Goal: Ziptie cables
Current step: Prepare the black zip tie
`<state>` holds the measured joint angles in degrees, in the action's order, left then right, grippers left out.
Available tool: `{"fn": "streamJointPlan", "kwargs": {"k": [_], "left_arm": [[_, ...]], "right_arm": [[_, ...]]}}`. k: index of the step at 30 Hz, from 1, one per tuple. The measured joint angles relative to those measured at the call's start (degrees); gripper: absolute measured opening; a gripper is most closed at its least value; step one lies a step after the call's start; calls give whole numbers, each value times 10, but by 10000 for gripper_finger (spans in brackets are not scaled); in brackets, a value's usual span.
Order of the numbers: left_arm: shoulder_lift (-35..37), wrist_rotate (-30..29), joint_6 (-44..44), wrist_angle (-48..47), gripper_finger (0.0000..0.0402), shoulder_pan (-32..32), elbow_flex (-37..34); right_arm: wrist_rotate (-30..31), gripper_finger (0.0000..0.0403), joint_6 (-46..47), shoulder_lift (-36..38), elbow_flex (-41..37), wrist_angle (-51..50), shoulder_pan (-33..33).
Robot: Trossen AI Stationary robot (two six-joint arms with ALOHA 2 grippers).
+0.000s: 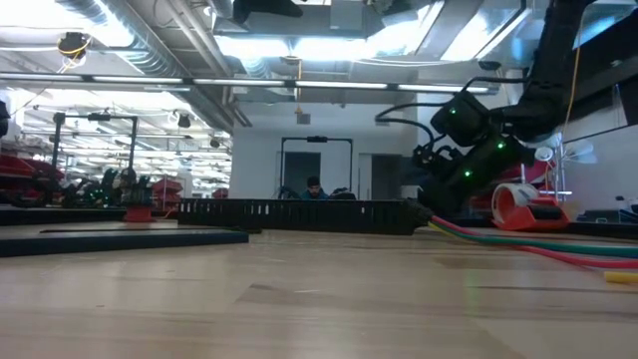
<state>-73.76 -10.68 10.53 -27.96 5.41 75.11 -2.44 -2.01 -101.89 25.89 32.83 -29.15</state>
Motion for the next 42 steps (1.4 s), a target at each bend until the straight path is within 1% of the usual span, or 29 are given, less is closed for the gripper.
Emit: {"fn": "streamJointPlan", "kwargs": {"k": [2,3,8,11,13,16,19,22,24,26,28,31,34,37,42], "left_arm": [[0,0,0,-1,150,0,0],[0,0,1,-1,150,0,0],[0,0,2,-1,150,0,0],[0,0,0,-1,150,0,0],[0,0,0,0,150,0,0],[0,0,-3,1,150,0,0],[0,0,-8,5,150,2,0],[0,-4,-7,6,150,8,0],[-2,-16,-7,6,150,14,0],[-3,-45,-7,19,150,19,-5],[-6,-67,-8,57,150,23,-25],[-12,-71,-1,157,150,34,-64],[-25,-71,24,262,150,46,-97],[-47,-72,38,356,150,58,-110],[-93,-67,43,480,150,65,-111]], "right_arm": [[4,21,-1,-2,0,2,1],[4,12,-1,-2,0,2,0],[15,9,0,13,1,-12,0],[25,4,9,52,10,-48,0],[45,3,15,84,24,-100,-2],[59,0,2,143,71,-165,-2],[57,0,-9,188,124,-252,-2],[54,0,-10,224,201,-314,-1],[53,0,-8,237,257,-357,-1],[48,0,-8,240,313,-392,3],[45,0,-7,241,370,-409,10],[41,0,0,242,443,-407,19],[38,0,16,239,497,-401,34],[38,0,32,240,529,-380,53],[33,0,72,239,533,-329,92]]}}
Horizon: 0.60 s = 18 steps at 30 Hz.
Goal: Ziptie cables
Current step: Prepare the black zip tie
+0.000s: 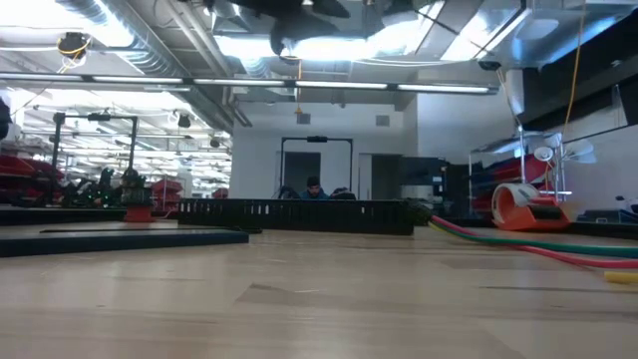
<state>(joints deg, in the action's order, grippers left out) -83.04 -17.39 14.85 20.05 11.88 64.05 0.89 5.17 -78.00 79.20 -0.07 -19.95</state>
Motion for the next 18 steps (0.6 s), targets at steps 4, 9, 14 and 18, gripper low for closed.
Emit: {"fn": "streamJointPlan", "kwargs": {"k": [4,9,14,18], "left_arm": [[-14,14,11,68,150,-5,-1],[-13,20,12,133,150,-13,0],[-13,28,5,134,150,-18,0],[-13,29,0,134,150,-18,0]], "right_arm": [[16,0,5,-7,0,9,28],[16,0,9,-19,0,3,51],[15,0,9,-38,0,4,69],[6,0,21,-46,0,20,77]]}}
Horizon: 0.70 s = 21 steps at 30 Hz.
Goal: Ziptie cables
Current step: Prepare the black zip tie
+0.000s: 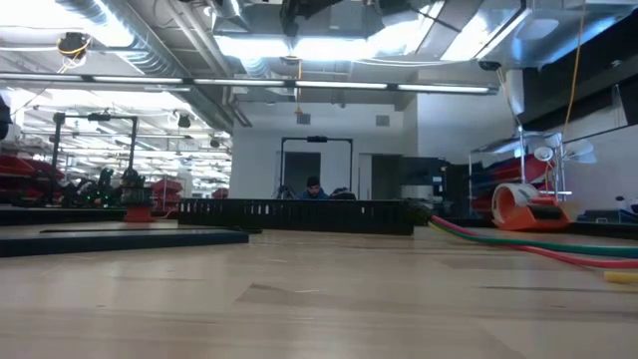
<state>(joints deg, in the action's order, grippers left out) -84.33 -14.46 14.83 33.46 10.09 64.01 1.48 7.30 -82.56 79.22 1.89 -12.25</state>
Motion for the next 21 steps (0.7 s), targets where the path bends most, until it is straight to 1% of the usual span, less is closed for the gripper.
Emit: {"fn": "streamJointPlan", "kwargs": {"k": [4,6,8,11,13,18,21], "left_arm": [[0,14,-11,1,147,-1,0],[0,14,-19,1,130,-3,0],[0,11,-35,1,99,-3,0],[0,5,-61,1,35,-3,0],[0,4,-74,-5,10,-4,0],[1,3,-83,-25,2,-7,0],[1,3,-94,-34,1,-7,0]], "right_arm": [[-10,0,0,0,0,7,0],[-11,0,0,-1,0,10,0],[-11,0,3,-1,0,13,0],[-13,0,13,-1,0,12,0],[-22,1,14,-1,0,12,0],[-34,1,13,1,0,2,-2],[-44,9,-15,7,2,-15,-5]]}}
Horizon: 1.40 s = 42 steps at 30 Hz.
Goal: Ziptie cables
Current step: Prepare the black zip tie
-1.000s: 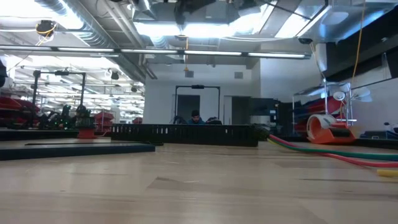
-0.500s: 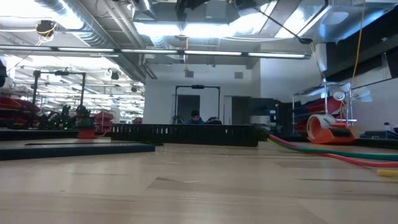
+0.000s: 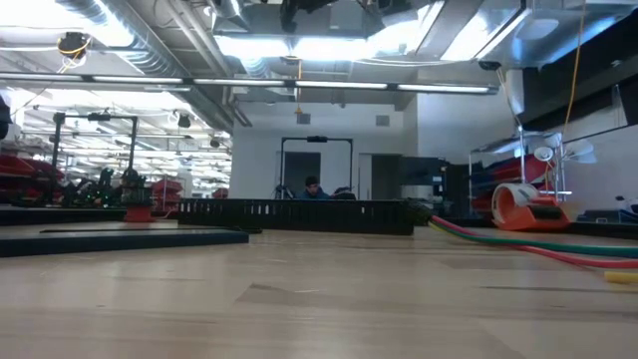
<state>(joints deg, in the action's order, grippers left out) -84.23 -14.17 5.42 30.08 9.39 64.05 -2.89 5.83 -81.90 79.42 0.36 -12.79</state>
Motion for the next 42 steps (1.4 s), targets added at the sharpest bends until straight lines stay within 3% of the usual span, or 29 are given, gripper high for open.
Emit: {"fn": "streamJointPlan", "kwargs": {"k": [5,10,14,16,18,21,26,31,34,38,42], "left_arm": [[10,0,-12,-33,1,-3,0],[30,0,-11,-74,1,-5,0],[48,0,5,-92,0,-8,0],[56,0,13,-94,0,-10,0],[65,0,18,-98,0,-12,0],[73,6,21,-102,0,-16,0],[73,48,19,-104,0,-23,0],[73,55,19,-113,0,-28,0],[73,55,19,-112,0,-28,0],[73,55,19,-118,0,-28,0],[73,56,14,-116,4,-28,0]], "right_arm": [[-2,55,-101,2,62,-119,0],[34,101,-207,4,150,-270,0],[66,115,-286,4,197,-406,-2],[54,116,-273,5,199,-445,-12],[-5,116,-244,5,189,-472,-22],[-71,117,-213,2,153,-456,-27],[-103,117,-190,2,108,-361,-26],[-155,112,-176,-9,99,-353,-26],[-167,87,-177,-10,99,-345,-26],[-186,19,-181,-10,99,-349,-26],[-185,10,-181,-10,99,-351,-26]]}}
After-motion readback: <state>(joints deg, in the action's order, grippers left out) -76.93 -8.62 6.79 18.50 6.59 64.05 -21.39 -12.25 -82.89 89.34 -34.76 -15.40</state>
